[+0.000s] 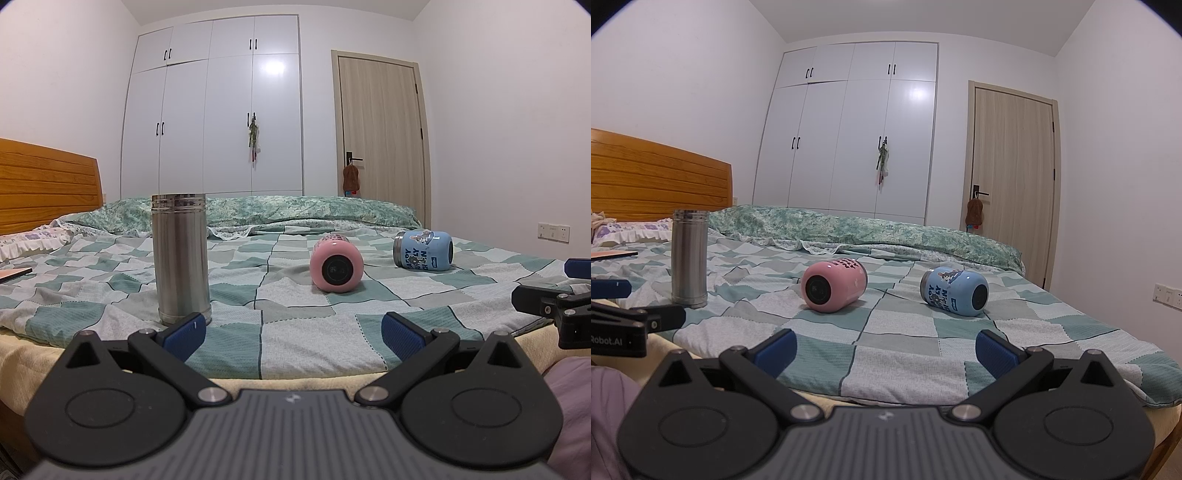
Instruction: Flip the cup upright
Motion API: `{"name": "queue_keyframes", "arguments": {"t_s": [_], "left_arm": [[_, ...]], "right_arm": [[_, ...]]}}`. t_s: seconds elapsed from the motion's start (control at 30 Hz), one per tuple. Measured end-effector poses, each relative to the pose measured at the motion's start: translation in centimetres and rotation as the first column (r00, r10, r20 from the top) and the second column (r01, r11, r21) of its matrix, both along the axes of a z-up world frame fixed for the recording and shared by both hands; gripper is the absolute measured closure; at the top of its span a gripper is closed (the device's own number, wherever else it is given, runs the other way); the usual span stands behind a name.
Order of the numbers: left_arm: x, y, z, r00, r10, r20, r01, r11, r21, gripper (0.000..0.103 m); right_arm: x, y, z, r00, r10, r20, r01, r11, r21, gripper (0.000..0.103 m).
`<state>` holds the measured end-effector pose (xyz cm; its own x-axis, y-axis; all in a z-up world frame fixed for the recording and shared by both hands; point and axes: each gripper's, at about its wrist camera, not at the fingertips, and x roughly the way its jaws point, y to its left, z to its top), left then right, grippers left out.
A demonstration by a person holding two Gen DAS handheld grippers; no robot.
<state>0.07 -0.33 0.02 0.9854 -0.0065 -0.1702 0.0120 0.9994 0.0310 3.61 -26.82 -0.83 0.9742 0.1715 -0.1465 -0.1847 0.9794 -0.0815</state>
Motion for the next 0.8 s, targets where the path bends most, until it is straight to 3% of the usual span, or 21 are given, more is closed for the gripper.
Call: {"name": "queue_keyframes", "arguments": {"t_s": [0.8], "left_arm": [[0.08, -0.17, 0.09, 1.000, 0.006, -0.011, -0.006, 1.000, 0.007, 0.000]], "right_arm": [[0.10, 0.17, -0.05, 1.000, 0.002, -0.005, -0.002, 1.000, 0.001, 0.000]]}}
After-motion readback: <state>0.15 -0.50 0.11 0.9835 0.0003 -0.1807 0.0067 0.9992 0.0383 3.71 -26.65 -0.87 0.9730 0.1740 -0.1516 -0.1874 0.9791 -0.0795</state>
